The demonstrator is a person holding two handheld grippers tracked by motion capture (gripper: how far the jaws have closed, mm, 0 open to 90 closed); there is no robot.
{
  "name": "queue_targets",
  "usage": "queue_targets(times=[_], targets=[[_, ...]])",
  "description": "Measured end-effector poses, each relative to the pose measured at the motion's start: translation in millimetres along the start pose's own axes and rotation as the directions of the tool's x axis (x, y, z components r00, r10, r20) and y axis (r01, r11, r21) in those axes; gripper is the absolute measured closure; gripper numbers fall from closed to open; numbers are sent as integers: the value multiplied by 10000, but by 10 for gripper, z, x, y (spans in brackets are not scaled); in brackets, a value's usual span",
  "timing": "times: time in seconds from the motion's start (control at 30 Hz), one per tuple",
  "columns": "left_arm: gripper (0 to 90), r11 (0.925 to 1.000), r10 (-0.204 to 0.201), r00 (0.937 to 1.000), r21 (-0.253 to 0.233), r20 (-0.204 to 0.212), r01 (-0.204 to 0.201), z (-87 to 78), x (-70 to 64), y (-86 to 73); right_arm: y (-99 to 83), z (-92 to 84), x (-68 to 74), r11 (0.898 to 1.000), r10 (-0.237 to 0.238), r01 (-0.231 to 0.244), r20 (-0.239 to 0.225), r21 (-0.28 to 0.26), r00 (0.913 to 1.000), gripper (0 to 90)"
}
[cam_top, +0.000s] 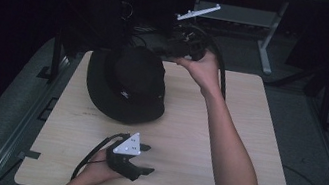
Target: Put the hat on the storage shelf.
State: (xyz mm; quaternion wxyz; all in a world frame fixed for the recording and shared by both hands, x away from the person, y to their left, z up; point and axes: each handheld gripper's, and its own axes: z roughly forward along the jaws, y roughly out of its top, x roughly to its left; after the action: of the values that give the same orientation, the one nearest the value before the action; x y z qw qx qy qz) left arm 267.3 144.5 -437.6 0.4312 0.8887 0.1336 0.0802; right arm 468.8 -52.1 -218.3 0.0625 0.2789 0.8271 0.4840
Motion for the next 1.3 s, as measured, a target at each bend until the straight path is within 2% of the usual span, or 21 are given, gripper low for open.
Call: queue_targets(times=[0.33,0.4,0.57,0.9,1.3], targets=[[276,10000,-62,10000,-65,-44,62,-17,18,-10,-186,-173,-78,9993,277,-278,-42,-233,9996,302],[276,9997,-197,9998,-156,-53,196,-15,16,-13,-230,-194,-102,9992,297,-298,-45,-273,9995,301],[275,9998,-153,9999,-112,-50,153,-19,25,-17,-314,-244,-139,9985,505,-505,-16,-213,9987,292],[268,9991,-408,9992,-147,-41,407,-22,43,-30,-489,-360,-190,9973,709,-706,122,-208,9974,274],[245,9991,-425,9990,-47,-138,424,-6,59,-40,-764,-527,-243,9937,1098,-1092,287,-245,9935,258]])
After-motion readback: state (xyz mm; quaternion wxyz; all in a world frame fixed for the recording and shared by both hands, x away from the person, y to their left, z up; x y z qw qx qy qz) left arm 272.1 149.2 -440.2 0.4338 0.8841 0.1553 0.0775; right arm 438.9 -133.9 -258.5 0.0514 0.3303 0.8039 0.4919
